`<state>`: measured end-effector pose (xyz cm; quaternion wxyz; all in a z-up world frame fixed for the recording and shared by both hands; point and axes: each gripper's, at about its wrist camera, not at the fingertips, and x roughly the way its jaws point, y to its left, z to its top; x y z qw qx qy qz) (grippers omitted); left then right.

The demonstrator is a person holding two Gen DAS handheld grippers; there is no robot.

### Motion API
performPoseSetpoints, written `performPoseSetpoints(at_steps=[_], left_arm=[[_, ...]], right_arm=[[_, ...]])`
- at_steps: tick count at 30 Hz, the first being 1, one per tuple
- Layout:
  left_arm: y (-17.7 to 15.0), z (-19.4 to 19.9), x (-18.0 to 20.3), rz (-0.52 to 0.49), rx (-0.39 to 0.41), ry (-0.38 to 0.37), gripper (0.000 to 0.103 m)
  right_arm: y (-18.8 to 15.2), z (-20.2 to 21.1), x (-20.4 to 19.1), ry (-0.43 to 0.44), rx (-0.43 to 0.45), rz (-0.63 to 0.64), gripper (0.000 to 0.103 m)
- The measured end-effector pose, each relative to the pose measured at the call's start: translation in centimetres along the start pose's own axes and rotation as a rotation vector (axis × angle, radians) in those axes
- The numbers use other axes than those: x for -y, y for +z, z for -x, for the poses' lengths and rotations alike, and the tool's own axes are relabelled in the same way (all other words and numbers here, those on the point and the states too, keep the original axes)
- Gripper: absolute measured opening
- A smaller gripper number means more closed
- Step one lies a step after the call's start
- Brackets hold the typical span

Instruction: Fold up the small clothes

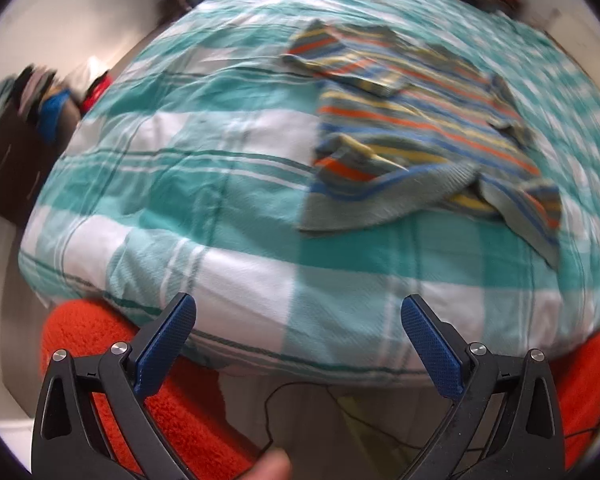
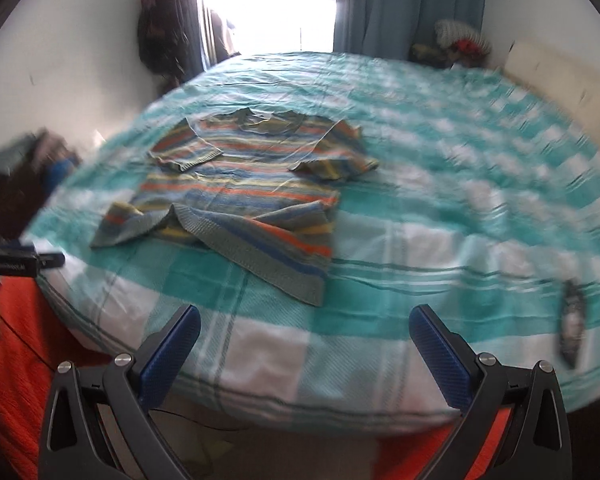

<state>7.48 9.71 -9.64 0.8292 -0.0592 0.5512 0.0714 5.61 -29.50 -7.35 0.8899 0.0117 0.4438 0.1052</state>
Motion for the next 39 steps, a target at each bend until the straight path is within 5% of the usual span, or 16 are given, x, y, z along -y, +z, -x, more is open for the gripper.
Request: performPoseSetpoints(at_steps=[2,6,10,12,13,14,16,24,29,33,35,36,38,39], left_arm=[[0.1,-0.3,-0.7,0.038,0.013,-0.013,0.102],[1.6,-3.0,-1.9,0.129,-0.004,-0.23,0.102],[3.7,-7.5,-1.8,0.204,-0.061,-0.393,0.099],[4.4,-9.1,-1.0,0.194,-0.062,-0.407,0.093],[4.8,-9.6,-0.3,0.167,-0.054,-0.39,0.081],[5.0,-9.7,0.2,0.141,-0.046,-0.368,0.05],[5.3,-9.7,0.8,0.099,-0.055,-0.347,0.007],[3.4,-1.7,-3.2,-0.013,-0.062,-0.489,0.005],[1.1,-3.6,-1.6,-0.13,-0.124,-0.384,0.006],[0.9,-6.9,-1.2,-0.126,-0.158,-0.311,0.022],[0.9,-6.4,-1.3,-0.099,-0.132,-0.364,0.057],[1.0,-6.0,-1.3,-0.091,-0.11,-0.378,0.064],[1.1,-6.0,-0.9,-0.078,-0.086,-0.397,0.048],[1.1,-6.8,-0.4,-0.071,-0.135,-0.407,0.002]], right_arm=[[0.2,-2.6,2.0,0.076,-0.022,-0.075,0.1],[0.6,-9.2,5.1,0.267,-0.099,-0.276,0.089],[0.4,-14.1,5.4,0.319,-0.144,-0.342,0.061],[0.6,-14.5,5.0,0.307,-0.133,-0.334,0.035],[0.8,-14.4,4.9,0.331,-0.137,-0.34,0.009],[0.9,-14.2,4.8,0.346,-0.144,-0.343,0.006],[1.3,-12.7,4.6,0.351,-0.129,-0.318,0.006],[1.3,-3.4,4.9,0.42,-0.143,-0.247,0.006],[-1.7,-5.2,5.5,0.364,-0.243,-0.278,0.006],[-3.9,-9.3,5.3,0.315,-0.315,-0.274,0.007],[-4.0,-9.7,5.3,0.322,-0.322,-0.297,0.016],[-3.9,-9.5,5.4,0.343,-0.309,-0.314,0.022],[-3.9,-9.4,5.3,0.372,-0.293,-0.331,0.035],[-3.9,-9.8,5.1,0.371,-0.307,-0.313,0.035]])
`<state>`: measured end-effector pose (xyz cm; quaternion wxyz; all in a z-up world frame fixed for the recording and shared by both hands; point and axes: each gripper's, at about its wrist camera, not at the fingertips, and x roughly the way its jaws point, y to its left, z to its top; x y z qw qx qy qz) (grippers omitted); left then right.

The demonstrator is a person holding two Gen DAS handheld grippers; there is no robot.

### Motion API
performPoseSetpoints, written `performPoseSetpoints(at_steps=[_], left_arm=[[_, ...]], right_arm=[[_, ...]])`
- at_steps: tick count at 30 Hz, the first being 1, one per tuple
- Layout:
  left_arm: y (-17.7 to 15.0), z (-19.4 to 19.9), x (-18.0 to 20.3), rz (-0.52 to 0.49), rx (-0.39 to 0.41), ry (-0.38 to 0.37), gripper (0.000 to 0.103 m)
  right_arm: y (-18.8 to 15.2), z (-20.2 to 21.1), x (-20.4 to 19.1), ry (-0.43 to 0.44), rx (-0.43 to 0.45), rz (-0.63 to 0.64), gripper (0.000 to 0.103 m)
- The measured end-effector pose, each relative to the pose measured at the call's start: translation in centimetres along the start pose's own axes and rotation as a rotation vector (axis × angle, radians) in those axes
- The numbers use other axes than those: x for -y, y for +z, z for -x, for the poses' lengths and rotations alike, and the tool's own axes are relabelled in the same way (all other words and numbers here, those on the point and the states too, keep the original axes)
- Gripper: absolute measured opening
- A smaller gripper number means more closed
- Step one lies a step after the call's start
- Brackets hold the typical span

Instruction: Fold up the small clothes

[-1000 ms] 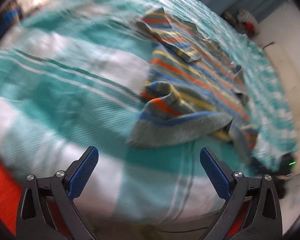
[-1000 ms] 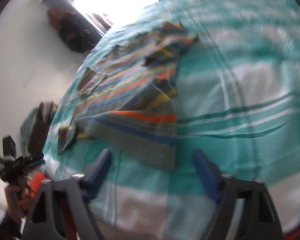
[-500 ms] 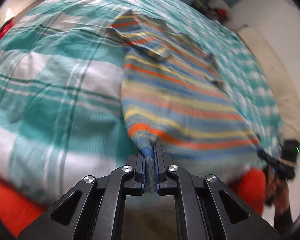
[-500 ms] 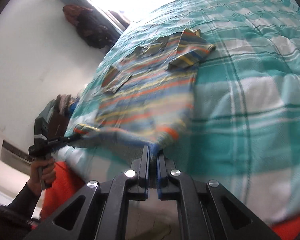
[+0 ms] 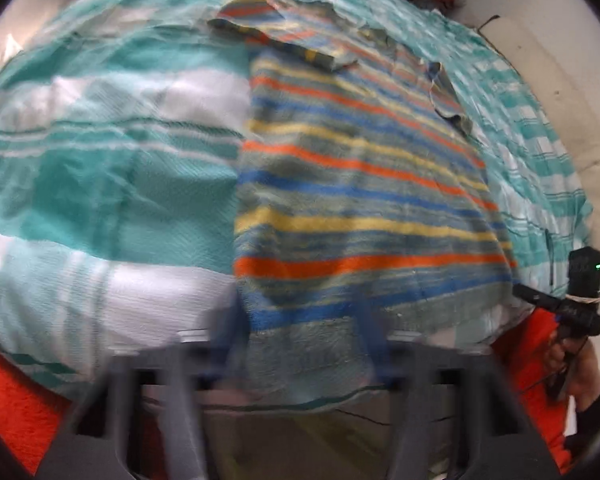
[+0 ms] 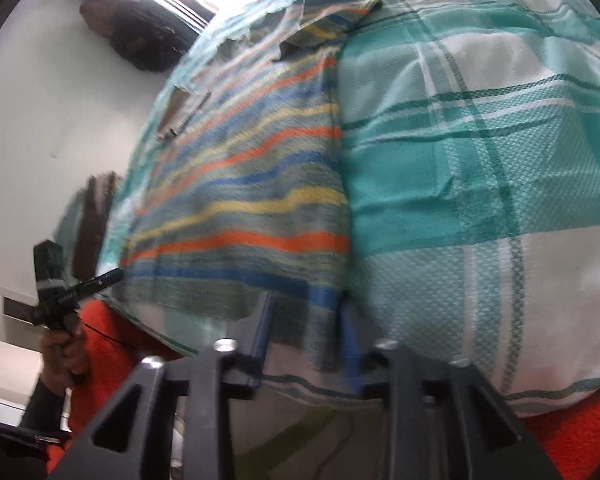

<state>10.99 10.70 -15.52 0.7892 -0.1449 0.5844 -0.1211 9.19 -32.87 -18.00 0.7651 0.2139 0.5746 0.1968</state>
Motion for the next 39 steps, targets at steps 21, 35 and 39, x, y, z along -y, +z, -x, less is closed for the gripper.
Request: performPoseSetpoints(at_steps=[21,35,39], left_arm=[[-2.1,5.4,2.3,-0.1,0.098,0.458,0.081],[3.7,-1.0,8.7,-0.155,0.215,0.262,0.093],[2.1,-2.2,8.2,-0.123,0.162,0.267,0.093]], right_arm=[[-0.1,4.5,0.4,-0.321,-0.049,0.113,0.041],[16.0,-2.2,-9.3,-0.462,0.13,0.736,0.046],[17.8,-9.1,-11.0,-0.57,0.114,0.92,0.046]])
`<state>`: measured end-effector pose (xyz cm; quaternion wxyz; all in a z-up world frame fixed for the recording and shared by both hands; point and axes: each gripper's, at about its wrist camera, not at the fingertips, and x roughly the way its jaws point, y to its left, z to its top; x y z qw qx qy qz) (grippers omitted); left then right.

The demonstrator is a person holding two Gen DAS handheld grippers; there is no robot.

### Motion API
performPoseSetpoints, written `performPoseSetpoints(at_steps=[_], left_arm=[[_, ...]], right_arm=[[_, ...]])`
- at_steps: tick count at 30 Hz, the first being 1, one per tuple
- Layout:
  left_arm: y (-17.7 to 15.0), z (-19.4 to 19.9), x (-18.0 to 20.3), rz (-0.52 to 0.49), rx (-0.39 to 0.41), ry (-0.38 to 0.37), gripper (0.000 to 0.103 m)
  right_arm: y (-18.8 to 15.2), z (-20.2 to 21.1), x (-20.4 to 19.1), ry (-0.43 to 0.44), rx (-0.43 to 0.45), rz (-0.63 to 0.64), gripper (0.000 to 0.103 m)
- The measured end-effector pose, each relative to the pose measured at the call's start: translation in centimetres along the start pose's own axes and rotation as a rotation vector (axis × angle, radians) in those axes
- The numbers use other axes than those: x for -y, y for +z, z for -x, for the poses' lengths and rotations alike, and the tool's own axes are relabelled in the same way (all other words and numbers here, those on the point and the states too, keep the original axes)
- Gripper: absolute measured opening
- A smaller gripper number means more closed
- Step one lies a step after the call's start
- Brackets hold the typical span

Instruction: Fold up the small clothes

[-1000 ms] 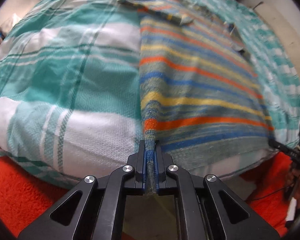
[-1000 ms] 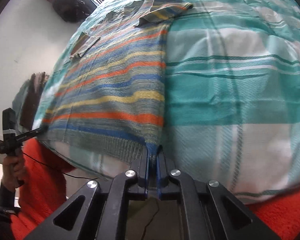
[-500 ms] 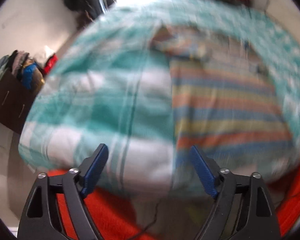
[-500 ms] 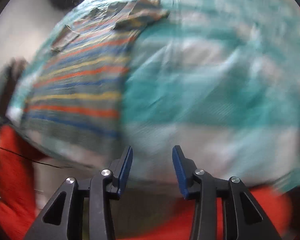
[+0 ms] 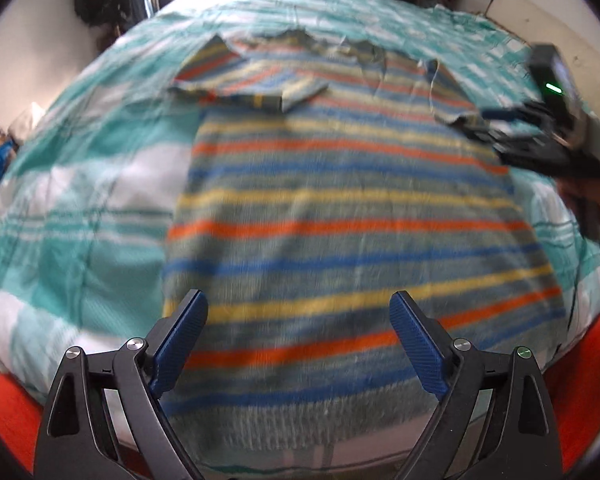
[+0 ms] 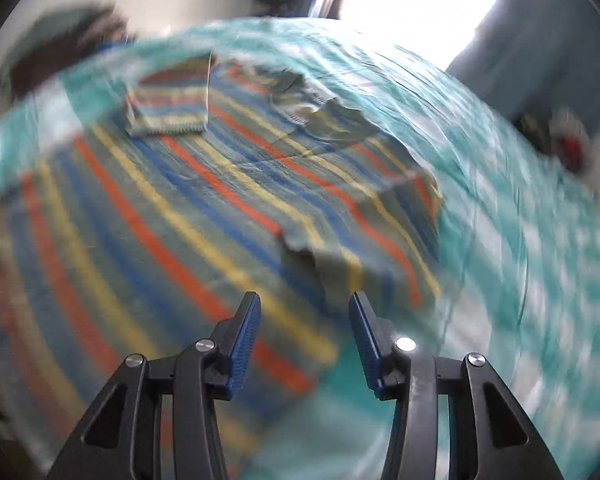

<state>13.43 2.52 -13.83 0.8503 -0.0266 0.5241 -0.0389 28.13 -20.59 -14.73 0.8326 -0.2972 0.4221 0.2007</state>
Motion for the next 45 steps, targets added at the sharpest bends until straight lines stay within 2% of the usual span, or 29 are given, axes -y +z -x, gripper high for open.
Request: performPoseSetpoints(at_steps=[2,3,4,7,9,11,14,16,21,25,27,28,29,30,34,36,37,38,40,41,42,43,45], left_arm=[[-0.5,-0.5,-0.6,0.02,-0.032,0.009,0.093],[-0.8,-0.5,-0.9,0.028,-0.042,0.014,0.093],[-0.9,-0.4,-1.1,0.032,-0.043,0.016,0.093],[-0.9,0.3,-1.9,0.053,-0.031,0.015,0.093],[-0.7,0.3,-2.2,0.063,-0.031,0.011,0.093],[-0.7,0.2,-2.2,0.069,-0.037,0.008,0.093],[-0.6,-0.1,-1.6,0.07,-0.051,-0.001,0.093],[-0.4,-0.3,-0.8,0.058,-0.06,-0.005,0.093],[-0.6,-0.3,1.4,-0.004,-0.072,-0.003,0.093],[-0.9,0.2,2.3,-0.041,-0.065,0.009,0.093],[-1.0,0.3,2.4,-0.045,-0.065,0.01,0.093],[-1.0,0.1,2.4,-0.041,-0.068,0.007,0.093],[-1.0,0.0,2.4,-0.038,-0.072,0.004,0.093],[-1.0,-0.2,2.5,-0.035,-0.078,0.003,0.093],[-0.6,0.2,2.7,-0.024,-0.083,-0.003,0.093],[-0.1,1.1,2.4,-0.033,-0.081,0.001,0.093],[0.2,1.7,2.0,-0.037,-0.077,0.004,0.093],[0.6,2.6,1.4,-0.037,-0.068,0.01,0.093],[2.0,5.2,-0.5,-0.016,-0.021,0.014,0.093],[2.8,6.3,-1.4,-0.001,0.005,0.009,0.093],[3.9,7.4,-2.2,0.016,0.036,0.004,0.093],[5.5,8.3,-2.9,0.029,0.072,-0.003,0.093],[9.1,9.5,-3.2,0.018,0.163,-0.014,0.093]], right_arm=[[0.8,-2.8,0.0,0.003,-0.022,0.024,0.044],[1.1,-3.8,0.5,0.032,-0.031,0.005,0.035],[1.0,-4.3,1.7,0.053,-0.04,-0.043,0.0],[-1.0,-1.6,9.6,0.041,0.064,-0.349,0.001],[-5.3,0.3,16.8,-0.007,0.095,-0.609,0.001],[-10.5,1.5,23.0,-0.063,0.079,-0.829,0.001],[-16.3,2.2,27.8,-0.133,0.03,-0.988,0.001],[-19.4,1.7,29.5,-0.125,-0.01,-1.062,0.001],[-23.2,0.1,29.9,-0.097,-0.083,-1.176,0.0],[-24.9,-0.5,28.9,-0.021,-0.057,-1.209,0.0],[-25.0,0.0,28.3,0.018,-0.012,-1.23,0.005],[-24.7,0.1,28.3,0.059,0.017,-1.243,0.013],[-24.2,0.0,28.1,0.095,0.04,-1.248,0.024],[-23.2,-0.1,27.8,0.144,0.072,-1.235,0.027],[-18.3,-1.7,25.0,0.211,0.08,-1.049,0.028],[-17.5,-3.6,23.1,0.186,-0.008,-0.946,0.034],[-17.7,-5.2,21.9,0.113,-0.134,-0.861,0.035],[-18.2,-5.9,21.2,0.043,-0.192,-0.804,0.035],[-19.2,-4.3,20.1,-0.103,-0.175,-0.748,0.037],[-19.6,-3.9,19.9,-0.15,-0.192,-0.75,0.054],[-20.2,-3.5,19.7,-0.185,-0.205,-0.762,0.063],[-20.7,-3.0,19.7,-0.187,-0.204,-0.781,0.069],[-21.3,-1.6,19.5,-0.174,-0.188,-0.831,0.069]])
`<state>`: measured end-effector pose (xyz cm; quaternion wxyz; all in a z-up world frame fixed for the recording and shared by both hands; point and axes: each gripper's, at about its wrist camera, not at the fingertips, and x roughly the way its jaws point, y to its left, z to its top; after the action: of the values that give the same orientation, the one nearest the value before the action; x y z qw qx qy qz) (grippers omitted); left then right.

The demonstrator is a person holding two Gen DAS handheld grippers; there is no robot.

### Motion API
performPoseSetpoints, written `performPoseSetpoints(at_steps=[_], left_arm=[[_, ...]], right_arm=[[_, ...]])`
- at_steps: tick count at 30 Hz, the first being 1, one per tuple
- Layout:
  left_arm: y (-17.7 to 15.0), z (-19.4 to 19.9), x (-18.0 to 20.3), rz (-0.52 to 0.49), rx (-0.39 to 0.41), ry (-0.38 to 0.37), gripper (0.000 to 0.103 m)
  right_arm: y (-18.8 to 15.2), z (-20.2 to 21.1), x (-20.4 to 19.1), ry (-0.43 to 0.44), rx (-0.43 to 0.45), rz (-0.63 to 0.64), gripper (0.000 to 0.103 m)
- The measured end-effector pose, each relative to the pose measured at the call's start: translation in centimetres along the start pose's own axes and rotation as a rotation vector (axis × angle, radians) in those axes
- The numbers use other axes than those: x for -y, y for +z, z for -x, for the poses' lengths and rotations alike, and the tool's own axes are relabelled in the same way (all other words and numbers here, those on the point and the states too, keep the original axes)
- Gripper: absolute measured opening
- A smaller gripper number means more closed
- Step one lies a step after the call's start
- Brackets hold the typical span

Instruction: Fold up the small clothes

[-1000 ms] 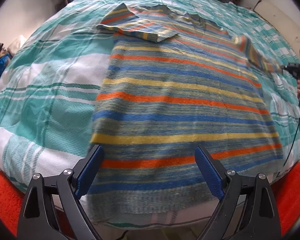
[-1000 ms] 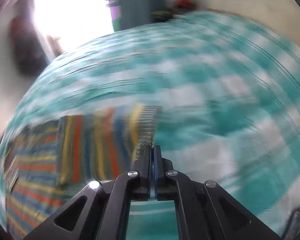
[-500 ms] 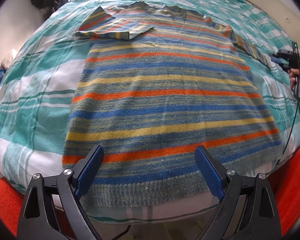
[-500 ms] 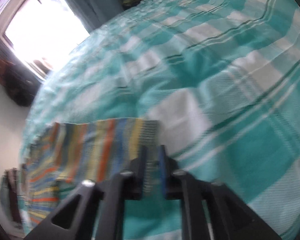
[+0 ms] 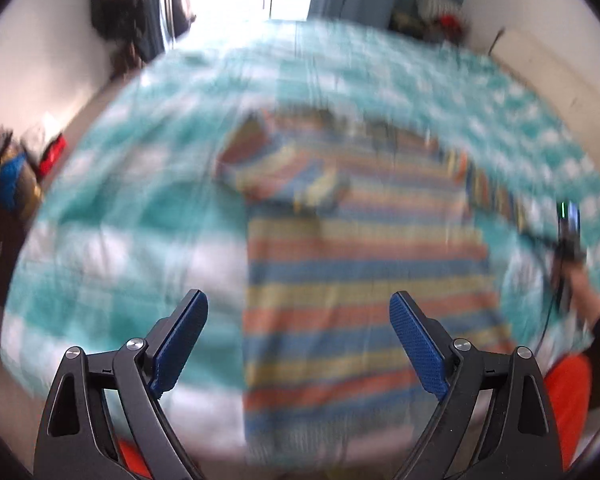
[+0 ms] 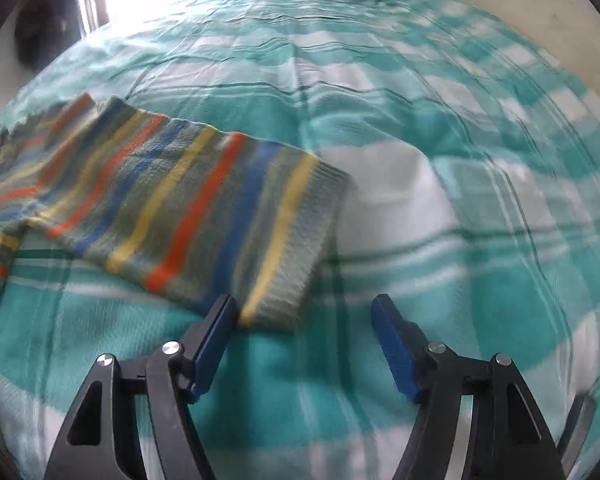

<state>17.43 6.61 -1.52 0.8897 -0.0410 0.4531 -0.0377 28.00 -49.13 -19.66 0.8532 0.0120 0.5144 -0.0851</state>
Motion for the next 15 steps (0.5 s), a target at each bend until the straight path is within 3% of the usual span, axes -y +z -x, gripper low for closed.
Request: performPoseSetpoints(at_steps=[2,4,6,7,8,9,11,13,15], left_arm=[[2.8,-0.5,1.1,-0.055,0.082,0.002,0.095],[5.0,-3.1,3.6,-0.186,0.125,-0.019,0.096],[5.7,-7.7,5.9,-0.317,0.094,-0.008,0.094],[5.5,-10.9,6.9,-0.374,0.067,0.027,0.087],[5.1,-13.5,7.6,-0.421,0.026,0.052,0.08],[4.4,-17.0,8.3,-0.484,-0.052,0.087,0.077],[3.0,-21.1,8.8,-0.578,-0.133,0.147,0.074],[2.3,-22.9,8.5,-0.609,-0.151,0.163,0.074],[2.7,-23.0,7.5,-0.551,-0.14,0.124,0.066]], right_arm=[[-1.0,2.4,0.0,0.031,0.056,-0.043,0.069],[-2.5,4.9,-0.6,0.085,0.107,-0.076,0.069],[-4.5,7.1,-1.9,0.16,0.135,-0.101,0.069],[-5.6,8.1,-2.7,0.196,0.143,-0.105,0.069],[-6.8,9.1,-3.7,0.229,0.147,-0.101,0.069],[-8.1,9.8,-4.6,0.248,0.149,-0.092,0.069],[-10.3,10.9,-6.3,0.269,0.156,-0.069,0.069],[-12.0,11.4,-7.6,0.277,0.161,-0.048,0.069],[-13.3,11.7,-8.8,0.276,0.159,-0.019,0.069]])
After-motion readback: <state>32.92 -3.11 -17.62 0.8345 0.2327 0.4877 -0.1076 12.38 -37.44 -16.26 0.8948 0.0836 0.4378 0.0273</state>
